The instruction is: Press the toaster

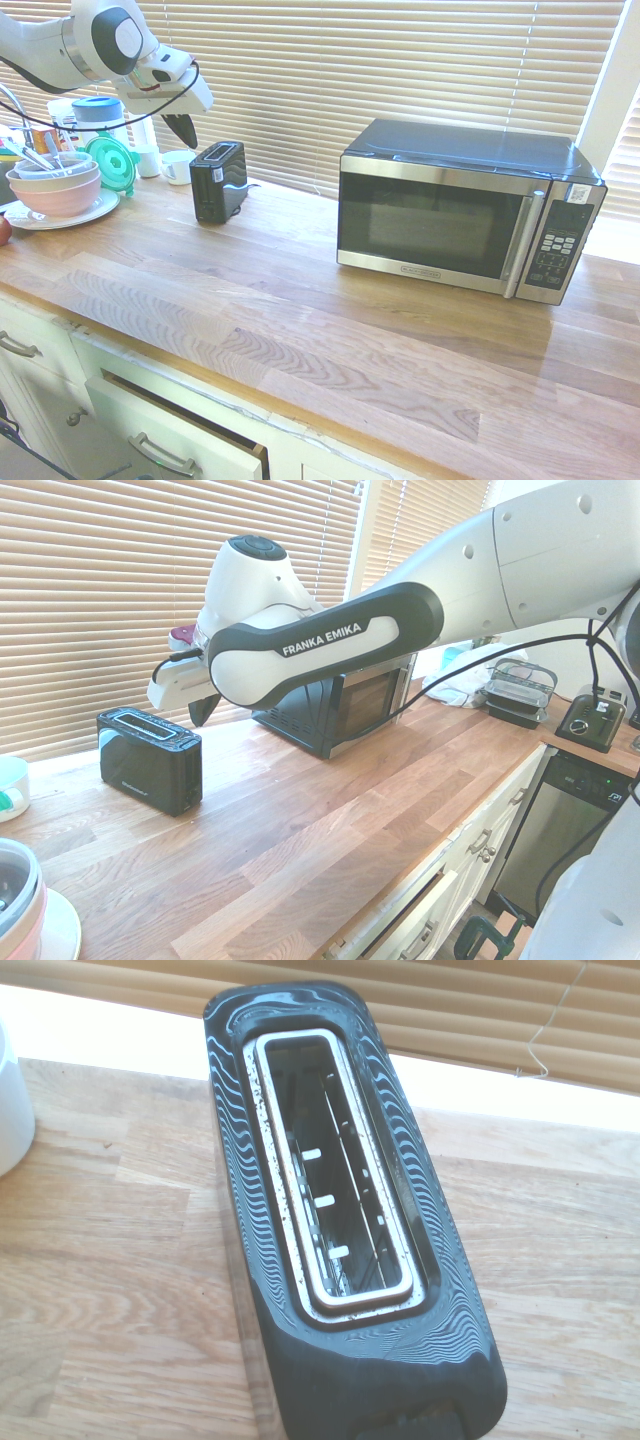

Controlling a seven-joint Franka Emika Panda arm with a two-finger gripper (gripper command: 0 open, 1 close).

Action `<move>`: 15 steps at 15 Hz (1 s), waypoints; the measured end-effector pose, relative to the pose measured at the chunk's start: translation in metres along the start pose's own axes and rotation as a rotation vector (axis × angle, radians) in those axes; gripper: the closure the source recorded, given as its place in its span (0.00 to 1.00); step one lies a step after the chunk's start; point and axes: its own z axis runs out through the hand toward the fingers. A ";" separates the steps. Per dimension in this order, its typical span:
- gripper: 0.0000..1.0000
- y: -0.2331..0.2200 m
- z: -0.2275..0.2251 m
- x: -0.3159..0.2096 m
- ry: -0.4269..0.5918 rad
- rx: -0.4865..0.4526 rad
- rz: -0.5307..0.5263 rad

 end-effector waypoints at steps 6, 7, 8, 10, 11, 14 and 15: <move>1.00 -0.005 0.027 0.005 -0.028 -0.026 0.003; 1.00 -0.003 0.029 0.006 -0.030 -0.029 0.006; 1.00 -0.001 0.031 0.007 -0.031 -0.033 0.009; 1.00 0.002 0.038 0.008 -0.037 -0.042 0.013; 1.00 0.002 0.041 0.007 -0.041 -0.045 0.011; 1.00 -0.002 0.048 0.000 -0.051 -0.053 -0.006; 1.00 -0.002 0.050 -0.001 -0.053 -0.055 -0.009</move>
